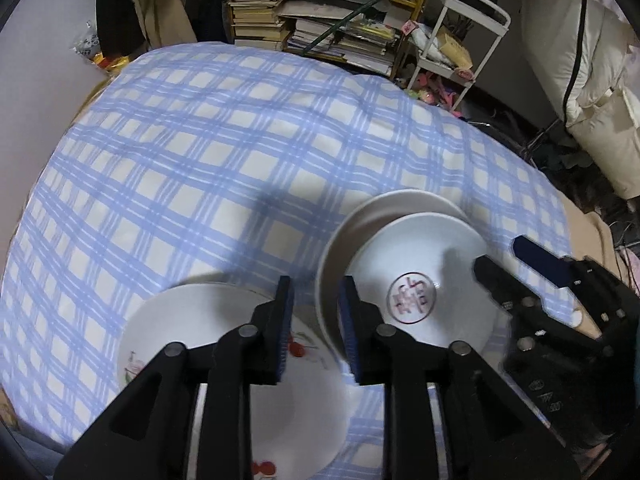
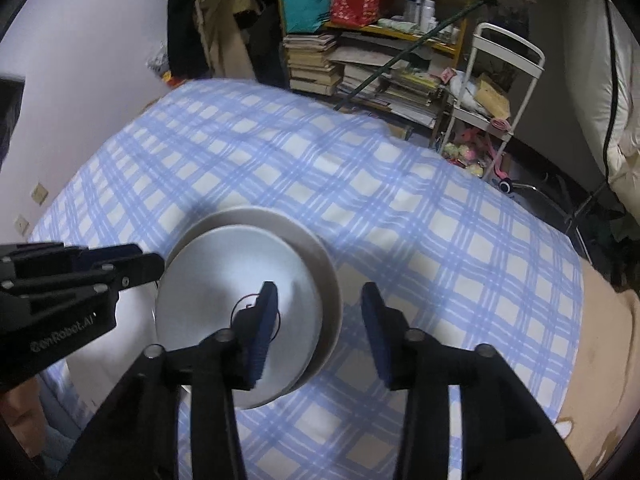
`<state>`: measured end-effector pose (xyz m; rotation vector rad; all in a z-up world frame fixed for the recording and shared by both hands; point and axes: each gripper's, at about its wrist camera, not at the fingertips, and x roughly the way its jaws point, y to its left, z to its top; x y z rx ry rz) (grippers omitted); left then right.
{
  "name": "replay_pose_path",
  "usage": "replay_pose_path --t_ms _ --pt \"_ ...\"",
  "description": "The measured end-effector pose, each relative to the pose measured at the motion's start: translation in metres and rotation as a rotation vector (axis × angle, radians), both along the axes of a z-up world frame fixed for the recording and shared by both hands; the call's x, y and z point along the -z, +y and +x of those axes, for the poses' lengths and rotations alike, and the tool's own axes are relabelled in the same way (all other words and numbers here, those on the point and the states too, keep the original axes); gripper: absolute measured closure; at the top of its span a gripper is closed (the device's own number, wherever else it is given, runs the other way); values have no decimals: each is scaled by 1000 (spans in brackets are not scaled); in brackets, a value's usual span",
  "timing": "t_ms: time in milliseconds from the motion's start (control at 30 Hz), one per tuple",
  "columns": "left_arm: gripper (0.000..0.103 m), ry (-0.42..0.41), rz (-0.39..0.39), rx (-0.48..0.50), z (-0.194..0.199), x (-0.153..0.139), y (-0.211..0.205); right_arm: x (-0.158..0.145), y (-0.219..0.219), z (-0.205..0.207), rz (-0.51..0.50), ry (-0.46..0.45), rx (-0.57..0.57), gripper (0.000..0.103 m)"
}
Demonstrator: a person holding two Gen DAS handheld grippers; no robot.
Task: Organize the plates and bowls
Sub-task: 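Lower the red-seal bowl into the large white bowl and open both grippers, then move both grippers to the rim of the nested bowls and close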
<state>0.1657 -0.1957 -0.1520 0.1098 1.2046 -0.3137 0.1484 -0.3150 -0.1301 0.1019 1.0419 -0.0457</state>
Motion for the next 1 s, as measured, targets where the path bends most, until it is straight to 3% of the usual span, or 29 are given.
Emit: replay_pose_path --t_ms 267,333,467,1000 --pt "54 -16 22 -23 9 1 16 -14 -27 -10 54 -45 90 11" --pt "53 -28 45 -12 11 0 16 -15 -32 -12 59 -51 101 6" --pt "44 -20 41 -4 14 2 18 -9 -43 -12 90 -29 129 3" --pt "38 23 63 32 18 16 11 18 -82 -20 236 29 225 3"
